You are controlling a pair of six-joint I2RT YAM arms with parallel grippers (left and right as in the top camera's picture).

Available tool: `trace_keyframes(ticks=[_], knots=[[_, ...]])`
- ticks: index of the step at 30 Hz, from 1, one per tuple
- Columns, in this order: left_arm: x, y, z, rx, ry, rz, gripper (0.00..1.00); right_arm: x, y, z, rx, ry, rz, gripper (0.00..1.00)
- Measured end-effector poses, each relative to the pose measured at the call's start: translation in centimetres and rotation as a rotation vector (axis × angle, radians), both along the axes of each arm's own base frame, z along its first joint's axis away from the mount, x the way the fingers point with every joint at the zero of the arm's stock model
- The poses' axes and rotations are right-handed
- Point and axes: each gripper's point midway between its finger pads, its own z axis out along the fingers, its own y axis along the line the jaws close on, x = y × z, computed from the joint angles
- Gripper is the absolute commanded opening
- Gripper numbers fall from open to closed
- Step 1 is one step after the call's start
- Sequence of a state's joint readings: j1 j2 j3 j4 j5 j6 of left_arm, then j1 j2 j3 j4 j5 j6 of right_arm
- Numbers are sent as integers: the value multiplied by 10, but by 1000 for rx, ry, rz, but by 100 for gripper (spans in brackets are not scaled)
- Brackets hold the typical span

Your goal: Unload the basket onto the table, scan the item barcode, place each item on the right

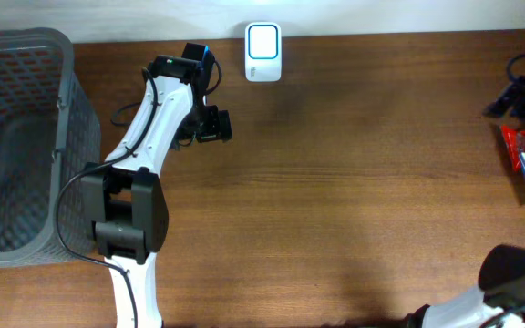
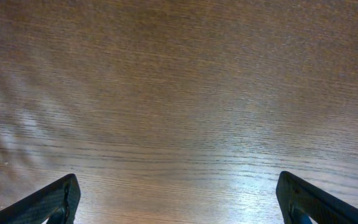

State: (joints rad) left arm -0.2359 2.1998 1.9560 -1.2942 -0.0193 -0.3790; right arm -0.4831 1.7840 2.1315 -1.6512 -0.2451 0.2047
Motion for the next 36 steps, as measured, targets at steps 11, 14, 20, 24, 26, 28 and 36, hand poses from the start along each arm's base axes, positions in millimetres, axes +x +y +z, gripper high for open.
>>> trace_keyframes(ticks=[11, 14, 20, 24, 26, 28, 36], knots=[[0, 0, 0, 0, 1, 0, 99, -55, 134, -9, -168, -534, 385, 99], [0, 0, 0, 0, 1, 0, 99, -70, 136, -33, -165, -519, 388, 99], [0, 0, 0, 0, 0, 0, 99, -68, 134, -59, -142, -421, 388, 99], [0, 0, 0, 0, 0, 0, 99, -59, 116, -90, -191, -280, 352, 99], [0, 0, 0, 0, 0, 0, 99, -54, 109, -105, -216, -214, 344, 99], [0, 0, 0, 0, 0, 0, 99, -52, 108, -113, -214, -180, 343, 99], [0, 0, 0, 0, 1, 0, 99, -56, 146, -81, -255, -529, 467, 99]])
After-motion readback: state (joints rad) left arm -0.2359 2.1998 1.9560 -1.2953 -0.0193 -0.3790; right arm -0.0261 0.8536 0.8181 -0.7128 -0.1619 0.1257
